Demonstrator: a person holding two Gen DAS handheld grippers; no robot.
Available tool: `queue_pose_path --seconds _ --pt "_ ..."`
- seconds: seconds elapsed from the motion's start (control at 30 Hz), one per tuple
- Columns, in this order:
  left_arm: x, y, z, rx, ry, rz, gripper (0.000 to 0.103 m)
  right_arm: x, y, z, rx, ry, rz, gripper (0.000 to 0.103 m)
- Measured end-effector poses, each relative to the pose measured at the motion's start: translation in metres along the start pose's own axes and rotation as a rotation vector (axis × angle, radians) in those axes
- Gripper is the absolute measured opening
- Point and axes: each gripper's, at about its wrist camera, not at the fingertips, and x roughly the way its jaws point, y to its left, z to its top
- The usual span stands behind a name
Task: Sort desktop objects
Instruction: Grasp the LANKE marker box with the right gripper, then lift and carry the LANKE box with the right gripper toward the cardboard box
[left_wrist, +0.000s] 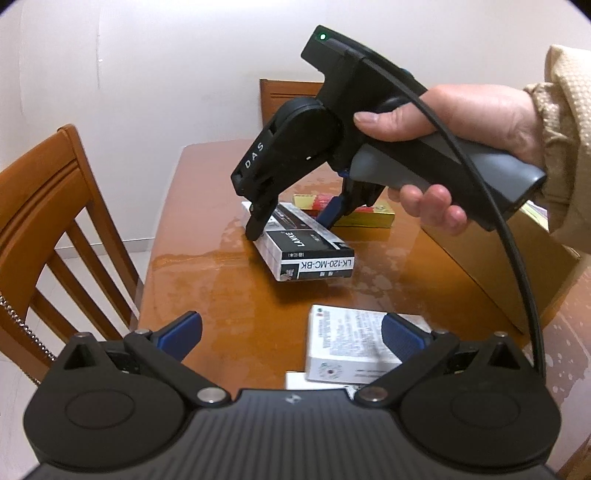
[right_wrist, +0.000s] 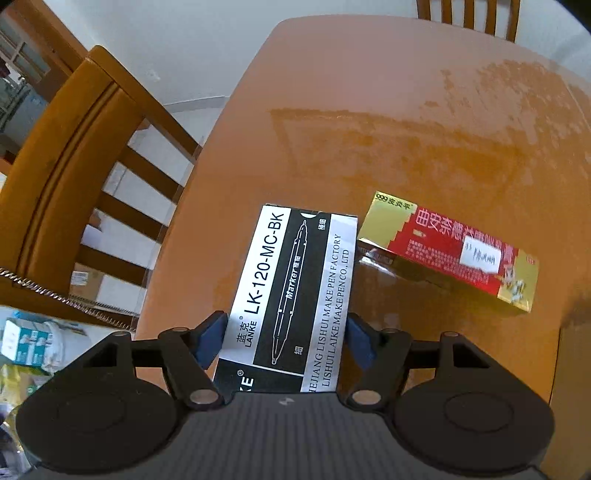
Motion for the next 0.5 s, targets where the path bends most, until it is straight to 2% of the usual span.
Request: queue_pose_path --seconds 0.27,0.5 --pt "0.007 -0.023 0.007 0.057 0.010 -0.049 0.103 -0.034 -0.018 -0.027 -0.019 0.011 0.033 0.073" --pt "0.012 -0.042 0.003 0.098 0.025 -0.080 0.103 -0.030 -0.022 -0.053 -0.115 0.068 -0.047 0.073"
